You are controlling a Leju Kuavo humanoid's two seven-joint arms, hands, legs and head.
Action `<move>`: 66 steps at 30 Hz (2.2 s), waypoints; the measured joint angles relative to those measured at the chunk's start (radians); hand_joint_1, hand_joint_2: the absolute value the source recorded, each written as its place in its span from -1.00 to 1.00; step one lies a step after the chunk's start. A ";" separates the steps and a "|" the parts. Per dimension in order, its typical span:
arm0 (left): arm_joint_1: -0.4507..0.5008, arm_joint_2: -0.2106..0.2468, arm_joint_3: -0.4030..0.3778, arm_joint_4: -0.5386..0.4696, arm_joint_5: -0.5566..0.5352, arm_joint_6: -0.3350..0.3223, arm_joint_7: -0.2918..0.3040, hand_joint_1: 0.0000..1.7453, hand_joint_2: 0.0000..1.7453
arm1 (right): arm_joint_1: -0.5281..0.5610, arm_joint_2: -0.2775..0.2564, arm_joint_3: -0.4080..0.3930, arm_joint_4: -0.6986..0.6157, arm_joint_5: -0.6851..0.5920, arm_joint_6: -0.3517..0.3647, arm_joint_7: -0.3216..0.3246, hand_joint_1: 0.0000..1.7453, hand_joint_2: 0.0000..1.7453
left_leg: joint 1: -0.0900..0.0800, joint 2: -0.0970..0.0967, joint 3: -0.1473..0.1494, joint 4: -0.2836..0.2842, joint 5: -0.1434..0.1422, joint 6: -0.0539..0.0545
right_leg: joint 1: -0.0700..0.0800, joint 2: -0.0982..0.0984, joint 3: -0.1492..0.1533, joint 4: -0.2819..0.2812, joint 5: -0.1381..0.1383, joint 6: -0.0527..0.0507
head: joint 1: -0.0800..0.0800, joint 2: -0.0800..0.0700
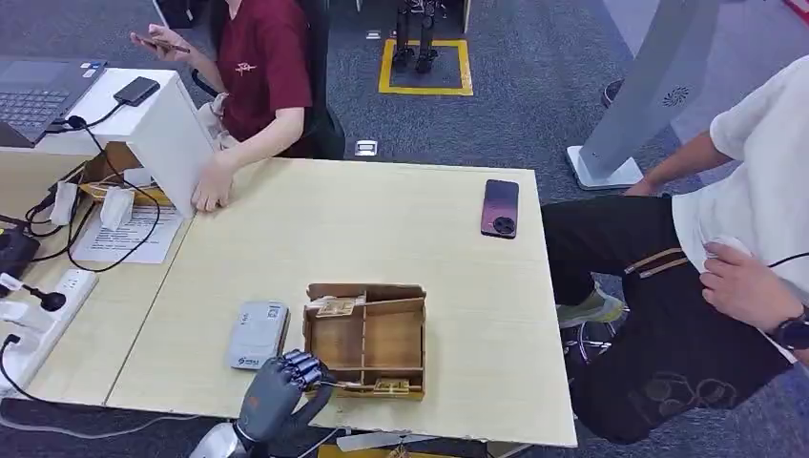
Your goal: Pass the card to the sensor for recognition and then transmit it.
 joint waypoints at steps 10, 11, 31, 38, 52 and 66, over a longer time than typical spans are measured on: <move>-0.006 0.001 -0.002 0.003 0.012 0.000 0.010 1.00 1.00 | -0.001 0.001 -0.005 0.000 -0.005 0.001 0.000 -1.00 -1.00 | 0.000 0.000 0.000 0.000 0.000 0.000 | 0.000 0.000 0.000 0.000 0.000 0.000 | 0.000 0.000; -0.006 0.001 -0.003 0.004 0.017 0.000 0.010 1.00 1.00 | -0.001 0.001 -0.005 0.000 -0.005 0.001 0.000 -1.00 -1.00 | 0.000 0.000 0.000 0.000 0.000 0.000 | 0.000 0.000 0.000 0.000 0.000 0.000 | 0.000 0.000; -0.067 0.108 0.032 -0.263 0.138 -0.147 0.037 1.00 1.00 | -0.003 0.001 -0.030 0.000 -0.012 0.003 -0.002 -1.00 -1.00 | 0.000 0.000 0.001 0.000 0.001 -0.001 | 0.000 0.000 0.000 0.002 0.000 0.000 | 0.000 0.000; -0.074 0.197 0.134 -0.408 0.165 -0.176 0.035 1.00 1.00 | -0.003 0.005 -0.045 0.000 -0.017 0.002 -0.002 -1.00 -1.00 | 0.000 0.000 0.001 0.000 0.002 -0.001 | 0.000 0.000 0.000 0.003 0.000 -0.001 | 0.000 0.000; -0.169 0.229 0.268 -0.385 0.147 -0.204 0.106 1.00 1.00 | -0.012 0.009 -0.054 -0.001 -0.004 0.006 0.002 -1.00 -1.00 | 0.000 -0.002 0.001 0.000 0.004 -0.002 | 0.000 -0.002 0.000 0.004 0.001 -0.002 | 0.001 0.000; -0.445 0.158 0.301 0.019 0.107 -0.137 0.166 1.00 1.00 | -0.034 0.011 -0.052 -0.002 0.016 0.017 0.002 -1.00 -1.00 | 0.000 -0.001 0.000 0.000 0.006 -0.003 | 0.000 -0.001 -0.002 0.005 0.003 -0.003 | -0.001 0.000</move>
